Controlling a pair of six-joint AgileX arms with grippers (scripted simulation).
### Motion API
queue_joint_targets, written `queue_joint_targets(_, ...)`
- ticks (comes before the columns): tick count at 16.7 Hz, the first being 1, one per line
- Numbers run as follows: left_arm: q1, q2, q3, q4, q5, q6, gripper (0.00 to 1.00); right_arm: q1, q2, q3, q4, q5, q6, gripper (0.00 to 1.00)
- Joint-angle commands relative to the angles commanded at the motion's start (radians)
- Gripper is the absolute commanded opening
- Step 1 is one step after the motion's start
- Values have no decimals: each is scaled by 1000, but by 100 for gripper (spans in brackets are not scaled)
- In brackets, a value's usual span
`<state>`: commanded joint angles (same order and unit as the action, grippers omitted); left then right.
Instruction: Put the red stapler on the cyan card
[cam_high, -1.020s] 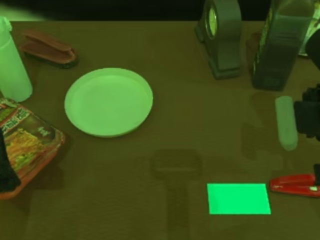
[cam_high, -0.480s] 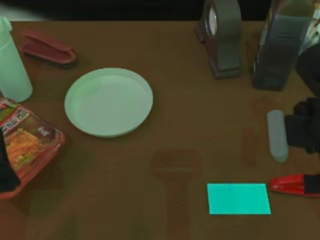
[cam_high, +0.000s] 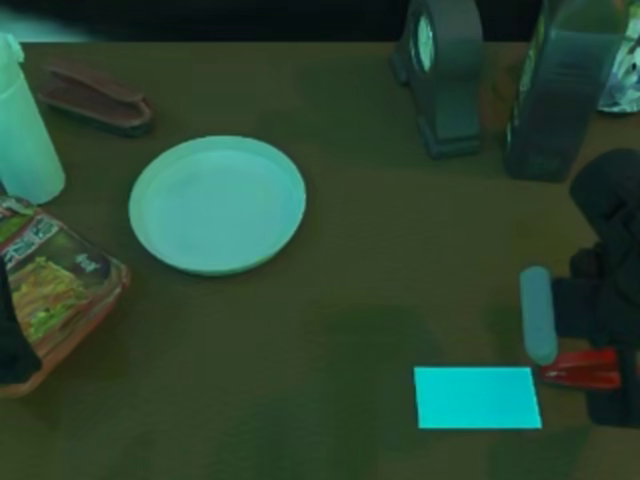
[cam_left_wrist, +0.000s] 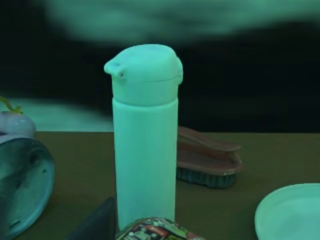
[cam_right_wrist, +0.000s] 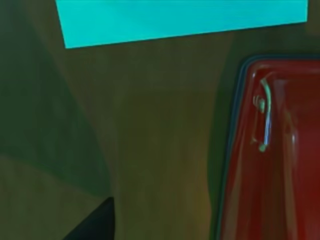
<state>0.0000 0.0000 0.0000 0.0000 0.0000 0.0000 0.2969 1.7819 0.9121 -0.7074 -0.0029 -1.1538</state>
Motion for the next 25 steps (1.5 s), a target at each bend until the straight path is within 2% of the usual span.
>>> queue_joint_targets(2,0,0,0,0,0,0,100,0,0,0,0,0,0,100)
queue_joint_targets(15,0,0,0,0,0,0,100,0,0,0,0,0,0,2)
queue_joint_targets(25,0,0,0,0,0,0,100,-1,-2,3,-3,0,0,0)
